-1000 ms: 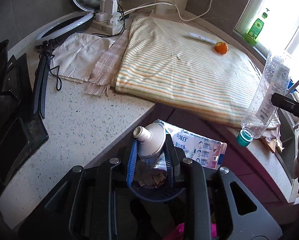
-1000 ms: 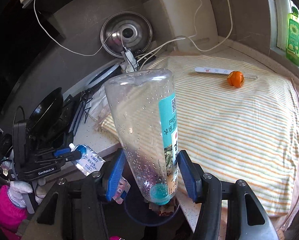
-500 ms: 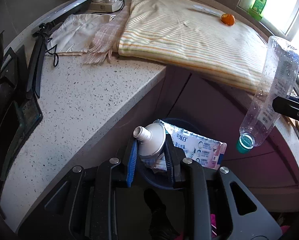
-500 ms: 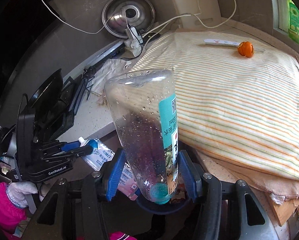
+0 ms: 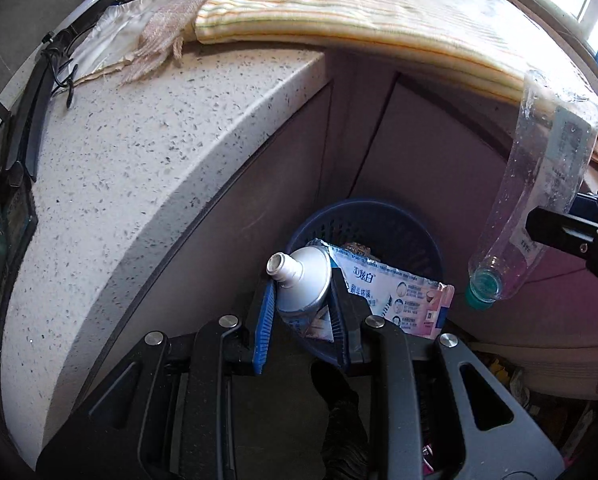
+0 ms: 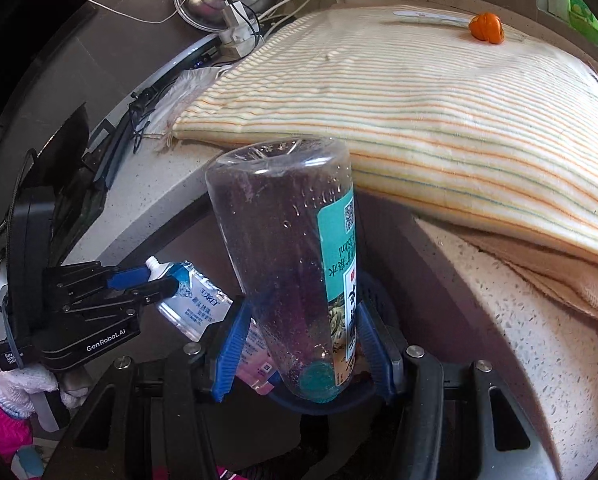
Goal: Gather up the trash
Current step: 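Carry the bottle and toothpaste tube down over the blue wastebasket with both tools, then open both tools to drop the bottle and toothpaste into the basket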
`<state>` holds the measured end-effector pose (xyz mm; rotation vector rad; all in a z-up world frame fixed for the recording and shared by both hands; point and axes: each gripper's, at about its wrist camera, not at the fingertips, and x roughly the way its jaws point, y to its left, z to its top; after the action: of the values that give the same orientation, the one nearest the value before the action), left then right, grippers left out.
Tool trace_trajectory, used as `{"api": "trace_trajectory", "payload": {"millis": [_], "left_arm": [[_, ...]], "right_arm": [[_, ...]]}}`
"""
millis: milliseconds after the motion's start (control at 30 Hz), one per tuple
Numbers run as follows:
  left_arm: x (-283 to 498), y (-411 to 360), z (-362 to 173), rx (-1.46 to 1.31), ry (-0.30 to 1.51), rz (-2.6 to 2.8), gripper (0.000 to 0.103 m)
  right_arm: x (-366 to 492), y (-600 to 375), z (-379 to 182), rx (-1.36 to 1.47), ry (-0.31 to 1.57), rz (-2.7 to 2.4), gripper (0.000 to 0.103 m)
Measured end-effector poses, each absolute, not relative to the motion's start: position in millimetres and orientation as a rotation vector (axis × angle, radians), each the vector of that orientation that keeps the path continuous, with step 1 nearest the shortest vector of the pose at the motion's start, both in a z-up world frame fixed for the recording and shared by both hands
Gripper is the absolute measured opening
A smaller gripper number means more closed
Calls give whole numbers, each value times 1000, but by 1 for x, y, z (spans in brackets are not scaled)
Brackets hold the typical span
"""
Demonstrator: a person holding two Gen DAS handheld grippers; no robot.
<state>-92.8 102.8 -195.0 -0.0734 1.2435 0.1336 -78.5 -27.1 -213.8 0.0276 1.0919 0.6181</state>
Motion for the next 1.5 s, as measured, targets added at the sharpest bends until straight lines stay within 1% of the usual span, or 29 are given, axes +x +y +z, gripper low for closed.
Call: {"api": "trace_trajectory", "payload": {"millis": [533,867,900,967,1000,1033,1067,1100,1167,1233,1433,1500], "left_arm": [[-85,93,-229,-30,1294,144,25],[-79,83,-242,-12,1306,133,25],[-79,82,-244,-9,1307,131,27],[-78,80,-247,-8,1312,125,38],[-78,80,-248,-6,1312,121,52],[-78,79,-248,-1,1310,120,62],[-78,77,-248,8,1304,123,65],[-78,76,-249,13,1301,121,66],[-78,74,-253,19,1308,116,66],[-79,73,-256,22,1311,117,66],[-81,75,-260,14,1309,119,66],[-82,78,-253,11,1303,120,66]], "right_arm": [[-74,-13,-260,-13,1145,567,57],[-70,0,-276,-47,1170,564,57],[-69,2,-278,-51,1174,564,57],[-66,8,-280,-55,1182,564,57],[-65,9,-281,-56,1186,563,58],[-65,10,-282,-57,1190,561,58],[-64,10,-282,-58,1194,555,59],[-63,11,-282,-55,1196,554,60],[-63,13,-281,-50,1194,555,70],[-63,13,-279,-55,1184,552,73],[-64,15,-274,-57,1178,561,73],[-65,14,-271,-55,1175,564,73]]}}
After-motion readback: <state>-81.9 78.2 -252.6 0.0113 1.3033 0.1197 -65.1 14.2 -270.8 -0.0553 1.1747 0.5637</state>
